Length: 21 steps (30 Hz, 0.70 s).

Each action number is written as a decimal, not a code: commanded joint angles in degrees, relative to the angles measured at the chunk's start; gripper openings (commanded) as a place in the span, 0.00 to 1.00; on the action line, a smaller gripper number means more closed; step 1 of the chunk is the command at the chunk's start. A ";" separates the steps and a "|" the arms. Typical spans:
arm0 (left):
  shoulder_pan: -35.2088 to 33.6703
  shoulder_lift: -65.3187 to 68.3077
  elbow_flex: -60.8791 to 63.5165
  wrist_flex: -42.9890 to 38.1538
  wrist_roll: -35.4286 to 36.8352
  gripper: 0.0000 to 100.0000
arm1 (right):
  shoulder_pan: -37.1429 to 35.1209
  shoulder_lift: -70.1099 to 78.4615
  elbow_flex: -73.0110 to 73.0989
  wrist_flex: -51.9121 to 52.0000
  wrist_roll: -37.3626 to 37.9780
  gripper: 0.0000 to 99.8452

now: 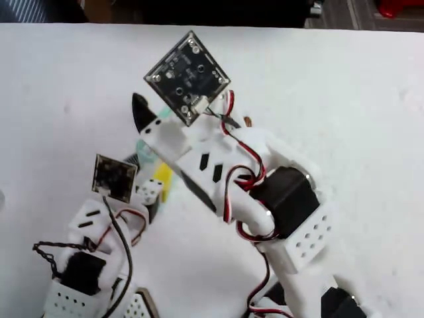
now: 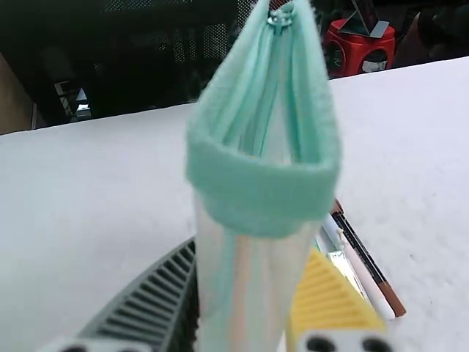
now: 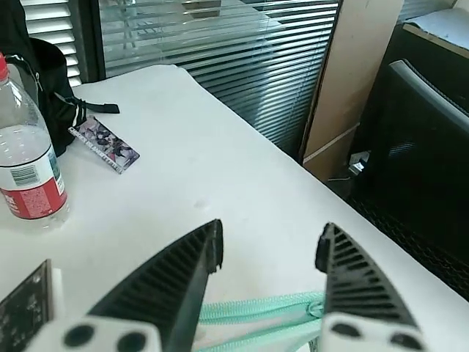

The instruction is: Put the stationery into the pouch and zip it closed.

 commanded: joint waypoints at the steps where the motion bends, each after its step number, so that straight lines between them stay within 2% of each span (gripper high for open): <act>1: -0.13 -0.31 0.09 0.35 0.53 0.15 | 3.03 -2.59 -0.62 0.22 0.79 0.19; 7: -0.13 -0.31 0.09 0.35 0.53 0.15 | 11.65 -8.57 -0.62 0.22 0.44 0.19; 11: -0.13 -0.31 0.18 0.35 0.53 0.15 | 22.02 -9.71 -0.18 -1.27 0.44 0.19; 16: -0.31 -0.31 0.26 0.35 0.53 0.15 | 33.10 -3.56 -0.18 -1.45 0.35 0.19; 19: -0.40 -0.31 0.26 0.35 0.53 0.15 | 36.70 1.45 -0.18 -1.36 0.18 0.19; 21: -0.40 -0.31 0.26 0.35 0.53 0.15 | 38.37 5.23 -0.18 -0.57 -2.81 0.19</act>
